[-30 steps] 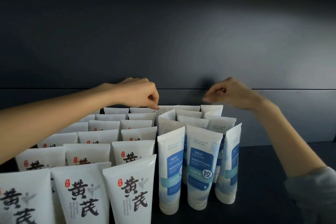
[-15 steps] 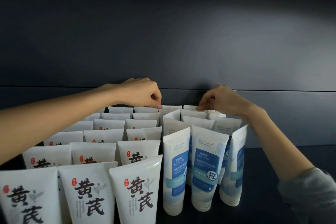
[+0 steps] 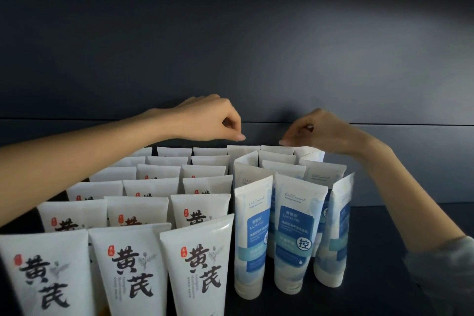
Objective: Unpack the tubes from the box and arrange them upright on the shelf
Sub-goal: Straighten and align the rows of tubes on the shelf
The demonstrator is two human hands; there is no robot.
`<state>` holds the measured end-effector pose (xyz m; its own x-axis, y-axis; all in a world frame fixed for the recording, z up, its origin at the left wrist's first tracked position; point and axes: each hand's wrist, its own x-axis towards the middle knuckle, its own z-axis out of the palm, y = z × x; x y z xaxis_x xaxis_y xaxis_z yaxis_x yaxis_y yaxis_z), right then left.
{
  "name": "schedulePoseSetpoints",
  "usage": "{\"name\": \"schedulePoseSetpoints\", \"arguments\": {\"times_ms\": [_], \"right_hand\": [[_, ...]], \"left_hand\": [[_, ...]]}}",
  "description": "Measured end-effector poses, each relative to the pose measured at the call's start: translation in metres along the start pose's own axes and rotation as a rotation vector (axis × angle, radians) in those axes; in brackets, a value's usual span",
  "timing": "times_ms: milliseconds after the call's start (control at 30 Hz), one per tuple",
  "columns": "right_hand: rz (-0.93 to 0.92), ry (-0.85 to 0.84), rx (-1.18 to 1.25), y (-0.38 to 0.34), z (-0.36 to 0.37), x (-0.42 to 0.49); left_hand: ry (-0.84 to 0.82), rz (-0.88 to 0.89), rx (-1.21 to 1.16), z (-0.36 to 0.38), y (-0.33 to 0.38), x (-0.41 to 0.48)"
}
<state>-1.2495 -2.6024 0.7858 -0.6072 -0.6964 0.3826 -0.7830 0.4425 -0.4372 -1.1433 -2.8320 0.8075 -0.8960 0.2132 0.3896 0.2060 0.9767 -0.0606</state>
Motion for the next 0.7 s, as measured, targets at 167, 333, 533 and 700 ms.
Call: {"name": "schedulePoseSetpoints", "arguments": {"times_ms": [167,333,533,700], "right_hand": [[0.008,-0.181,0.039,-0.015,-0.007,-0.01],[0.015,-0.266,-0.001,-0.017,-0.006,-0.013],[0.0,-0.236,0.002,-0.012,-0.003,-0.009],[-0.001,-0.206,0.027,-0.007,-0.002,-0.007]], "left_hand": [[-0.189,0.001,-0.039,-0.007,0.018,-0.002],[-0.296,-0.016,-0.044,-0.004,0.024,-0.004],[-0.272,-0.001,-0.054,-0.004,0.028,-0.002],[-0.251,0.019,-0.049,-0.002,0.024,-0.001]]}}
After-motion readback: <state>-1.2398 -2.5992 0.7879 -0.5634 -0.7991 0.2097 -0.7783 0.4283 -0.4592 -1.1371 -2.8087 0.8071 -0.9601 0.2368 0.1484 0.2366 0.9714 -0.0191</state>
